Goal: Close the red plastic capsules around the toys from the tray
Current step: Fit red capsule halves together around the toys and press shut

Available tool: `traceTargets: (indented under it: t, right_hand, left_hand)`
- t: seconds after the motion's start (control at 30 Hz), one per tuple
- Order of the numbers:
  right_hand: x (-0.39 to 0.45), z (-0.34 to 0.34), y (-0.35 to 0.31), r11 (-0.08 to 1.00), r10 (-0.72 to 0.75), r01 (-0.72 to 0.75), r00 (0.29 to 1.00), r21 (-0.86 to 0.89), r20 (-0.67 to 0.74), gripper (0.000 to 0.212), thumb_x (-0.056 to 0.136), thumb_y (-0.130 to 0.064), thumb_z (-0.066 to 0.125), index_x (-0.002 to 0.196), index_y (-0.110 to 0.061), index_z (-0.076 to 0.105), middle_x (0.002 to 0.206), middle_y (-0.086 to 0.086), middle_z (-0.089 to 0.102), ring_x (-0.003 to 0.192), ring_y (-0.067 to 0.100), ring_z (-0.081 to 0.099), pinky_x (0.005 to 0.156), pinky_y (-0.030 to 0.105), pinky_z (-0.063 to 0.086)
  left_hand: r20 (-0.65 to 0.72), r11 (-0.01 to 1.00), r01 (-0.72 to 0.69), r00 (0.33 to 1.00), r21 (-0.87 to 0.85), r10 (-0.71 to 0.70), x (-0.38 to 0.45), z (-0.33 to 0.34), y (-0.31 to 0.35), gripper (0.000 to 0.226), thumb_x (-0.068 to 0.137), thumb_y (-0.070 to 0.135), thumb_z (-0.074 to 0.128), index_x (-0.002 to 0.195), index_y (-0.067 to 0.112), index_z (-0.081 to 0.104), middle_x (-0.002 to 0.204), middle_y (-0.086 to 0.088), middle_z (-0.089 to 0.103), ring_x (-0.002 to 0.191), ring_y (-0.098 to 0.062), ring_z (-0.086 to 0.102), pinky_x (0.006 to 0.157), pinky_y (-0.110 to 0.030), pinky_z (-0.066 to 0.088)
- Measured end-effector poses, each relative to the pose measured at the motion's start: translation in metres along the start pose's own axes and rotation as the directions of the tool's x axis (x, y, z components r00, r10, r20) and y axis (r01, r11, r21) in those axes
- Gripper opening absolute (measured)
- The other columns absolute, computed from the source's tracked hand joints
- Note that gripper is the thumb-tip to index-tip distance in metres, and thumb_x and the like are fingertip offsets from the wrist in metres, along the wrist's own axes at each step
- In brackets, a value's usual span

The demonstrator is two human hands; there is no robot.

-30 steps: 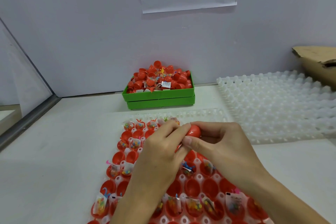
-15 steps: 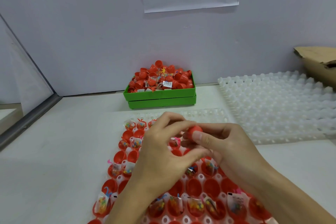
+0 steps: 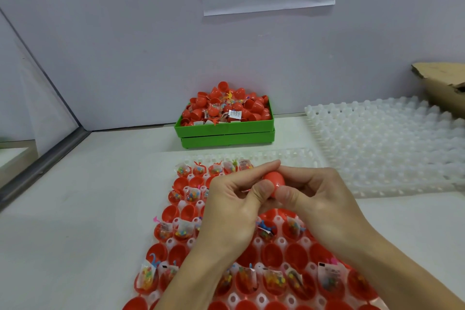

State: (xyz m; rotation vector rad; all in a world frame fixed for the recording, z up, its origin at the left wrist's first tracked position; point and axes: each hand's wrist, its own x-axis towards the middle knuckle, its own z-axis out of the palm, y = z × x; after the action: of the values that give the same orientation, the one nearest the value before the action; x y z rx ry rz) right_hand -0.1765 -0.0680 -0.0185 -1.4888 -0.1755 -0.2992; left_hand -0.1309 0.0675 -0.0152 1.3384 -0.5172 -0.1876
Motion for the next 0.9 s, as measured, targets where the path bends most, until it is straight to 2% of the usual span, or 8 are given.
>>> traceTargets:
  t: [0.13, 0.2, 0.33, 0.47, 0.6, 0.7, 0.8, 0.9]
  right_hand:
    - [-0.0013, -0.0002, 0.0019, 1.0, -0.017, 0.017, 1.0, 0.01, -0.01, 0.03, 0.086, 0.01, 0.062, 0.097, -0.013, 0.078, 0.096, 0.009, 0.077, 0.096, 0.026, 0.074, 0.084, 0.034, 0.059]
    - [-0.0016, -0.0002, 0.001, 0.999, -0.023, 0.024, 1.0, 0.025, -0.009, 0.031, 0.085, 0.011, 0.062, 0.097, -0.012, 0.078, 0.096, 0.009, 0.077, 0.095, 0.025, 0.074, 0.082, 0.031, 0.059]
    - [0.0004, -0.0041, -0.0036, 1.0, -0.019, 0.019, 0.999, -0.003, 0.034, 0.029, 0.085, 0.007, 0.064, 0.103, -0.013, 0.077, 0.1, 0.005, 0.077, 0.099, 0.02, 0.073, 0.082, 0.022, 0.056]
    - [0.001, -0.0016, -0.0075, 1.0, -0.012, 0.012, 1.0, 0.0, 0.027, 0.026, 0.08, -0.01, 0.072, 0.102, -0.023, 0.078, 0.101, 0.0, 0.077, 0.099, 0.016, 0.073, 0.081, 0.019, 0.056]
    - [0.0008, -0.0014, -0.0053, 0.979, -0.038, 0.007, 0.989, -0.204, -0.146, 0.037, 0.071, -0.007, 0.083, 0.097, -0.033, 0.076, 0.09, -0.011, 0.077, 0.085, 0.008, 0.074, 0.081, 0.021, 0.057]
    - [0.0004, -0.0016, -0.0018, 0.923, -0.112, 0.011, 0.964, -0.385, -0.241, 0.046, 0.066, -0.011, 0.087, 0.1, -0.039, 0.072, 0.089, -0.02, 0.074, 0.075, 0.001, 0.069, 0.071, 0.014, 0.053]
    - [0.0002, -0.0012, 0.0007, 0.859, -0.176, 0.052, 0.964, -0.509, -0.198, 0.052, 0.067, -0.003, 0.085, 0.1, -0.041, 0.07, 0.094, -0.022, 0.07, 0.079, 0.005, 0.066, 0.068, 0.012, 0.05]
    - [-0.0001, -0.0033, 0.0015, 0.859, -0.169, 0.081, 0.977, -0.505, -0.13, 0.056, 0.066, -0.013, 0.089, 0.115, -0.034, 0.069, 0.098, -0.021, 0.07, 0.092, 0.006, 0.067, 0.072, 0.016, 0.052]
  left_hand:
    - [-0.009, 1.0, -0.021, 1.0, 0.005, 0.021, -0.0011, 0.0007, 0.0012, 0.022, 0.077, 0.014, 0.064, 0.091, 0.022, 0.077, 0.095, 0.003, 0.077, 0.089, -0.016, 0.074, 0.067, -0.023, 0.059]
    - [-0.013, 1.0, -0.03, 0.999, 0.004, 0.03, -0.0015, 0.0007, 0.0004, 0.022, 0.078, 0.011, 0.063, 0.09, 0.022, 0.078, 0.094, 0.002, 0.077, 0.089, -0.016, 0.074, 0.068, -0.023, 0.059]
    - [-0.011, 0.999, -0.008, 1.0, -0.033, 0.007, -0.0007, 0.0016, -0.0014, 0.025, 0.077, 0.018, 0.063, 0.094, 0.023, 0.079, 0.088, 0.0, 0.077, 0.092, -0.017, 0.074, 0.072, -0.024, 0.059]
    - [0.047, 0.986, 0.112, 0.993, -0.122, -0.107, 0.0019, -0.0004, 0.0012, 0.024, 0.088, 0.017, 0.067, 0.108, 0.025, 0.076, 0.106, -0.004, 0.074, 0.102, -0.017, 0.071, 0.078, -0.028, 0.057]
    - [-0.035, 0.984, 0.149, 0.988, -0.099, -0.153, 0.0039, -0.0039, -0.0003, 0.025, 0.093, 0.006, 0.062, 0.107, 0.023, 0.074, 0.109, -0.008, 0.072, 0.095, -0.02, 0.072, 0.076, -0.03, 0.059]
    - [-0.034, 0.981, 0.174, 0.984, -0.085, -0.177, 0.0038, -0.0048, 0.0007, 0.015, 0.09, 0.005, 0.064, 0.102, 0.012, 0.071, 0.099, -0.013, 0.071, 0.081, -0.021, 0.072, 0.075, -0.033, 0.06]
    - [-0.011, 0.987, 0.156, 0.988, -0.029, -0.156, 0.0033, -0.0039, -0.0008, 0.016, 0.085, 0.001, 0.07, 0.097, 0.011, 0.071, 0.085, 0.0, 0.074, 0.08, -0.022, 0.073, 0.074, -0.032, 0.061]
    - [-0.053, 0.979, 0.167, 0.983, -0.115, -0.174, 0.0048, -0.0055, -0.0016, 0.015, 0.088, -0.001, 0.065, 0.101, 0.004, 0.07, 0.089, -0.009, 0.074, 0.081, -0.028, 0.073, 0.069, -0.031, 0.06]
